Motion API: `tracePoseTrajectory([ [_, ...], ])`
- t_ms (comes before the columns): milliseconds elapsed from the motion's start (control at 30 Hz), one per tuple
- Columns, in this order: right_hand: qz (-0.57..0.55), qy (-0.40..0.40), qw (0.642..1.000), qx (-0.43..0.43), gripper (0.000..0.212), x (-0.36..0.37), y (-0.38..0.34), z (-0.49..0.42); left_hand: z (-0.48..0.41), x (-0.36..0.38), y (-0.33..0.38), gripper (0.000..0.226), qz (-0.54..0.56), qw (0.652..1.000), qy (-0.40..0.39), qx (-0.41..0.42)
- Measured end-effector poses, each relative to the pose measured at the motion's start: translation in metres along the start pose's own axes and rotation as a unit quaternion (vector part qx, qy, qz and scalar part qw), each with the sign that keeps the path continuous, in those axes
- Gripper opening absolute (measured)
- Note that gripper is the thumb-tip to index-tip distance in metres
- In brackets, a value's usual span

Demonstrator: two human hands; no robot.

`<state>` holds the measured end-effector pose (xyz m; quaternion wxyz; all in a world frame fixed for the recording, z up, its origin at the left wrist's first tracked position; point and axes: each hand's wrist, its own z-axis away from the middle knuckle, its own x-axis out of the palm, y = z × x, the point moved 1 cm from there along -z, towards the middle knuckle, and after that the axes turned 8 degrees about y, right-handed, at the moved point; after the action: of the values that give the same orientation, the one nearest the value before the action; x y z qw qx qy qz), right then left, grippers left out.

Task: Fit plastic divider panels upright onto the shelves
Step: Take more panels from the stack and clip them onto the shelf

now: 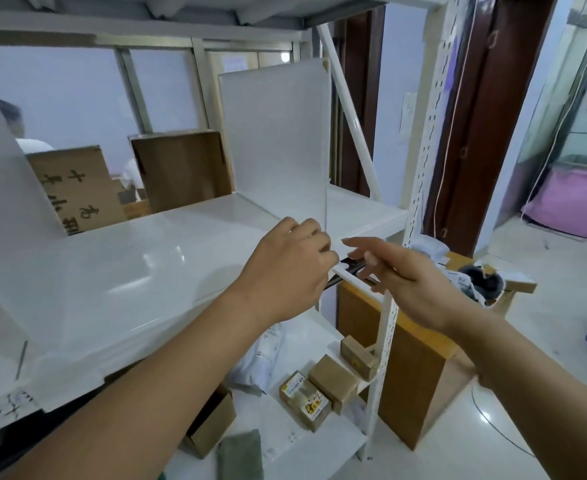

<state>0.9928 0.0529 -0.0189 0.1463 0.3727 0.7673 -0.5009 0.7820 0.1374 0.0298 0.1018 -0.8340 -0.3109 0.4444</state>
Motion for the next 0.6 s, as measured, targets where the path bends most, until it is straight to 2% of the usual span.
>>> tracePoseTrajectory([
  [200, 0.019, -0.003, 1.000, -0.007, 0.037, -0.016, 0.020, -0.021, -0.038, 0.023, -0.004, 0.042, -0.080, 0.995, -0.057, 0.034],
  [300, 0.034, -0.001, 0.999, -0.016, 0.039, -0.014, 0.026, -0.037, -0.055, 0.034, -0.016, 0.048, -0.156, 0.978, -0.104, 0.093],
  [367, 0.049, -0.001, 0.999, -0.017, 0.043, -0.012, 0.030, -0.049, -0.064, 0.039, -0.028, 0.043, -0.199, 0.963, -0.133, 0.127],
  [433, 0.073, 0.000, 0.997, -0.025, 0.050, -0.010, 0.035, -0.062, -0.074, 0.045, -0.041, 0.036, -0.215, 0.956, -0.136, 0.144],
  [600, 0.138, -0.043, 0.988, -0.054, 0.070, -0.002, 0.044, -0.100, -0.092, 0.058, -0.063, 0.028, -0.205, 0.962, -0.085, 0.161],
])
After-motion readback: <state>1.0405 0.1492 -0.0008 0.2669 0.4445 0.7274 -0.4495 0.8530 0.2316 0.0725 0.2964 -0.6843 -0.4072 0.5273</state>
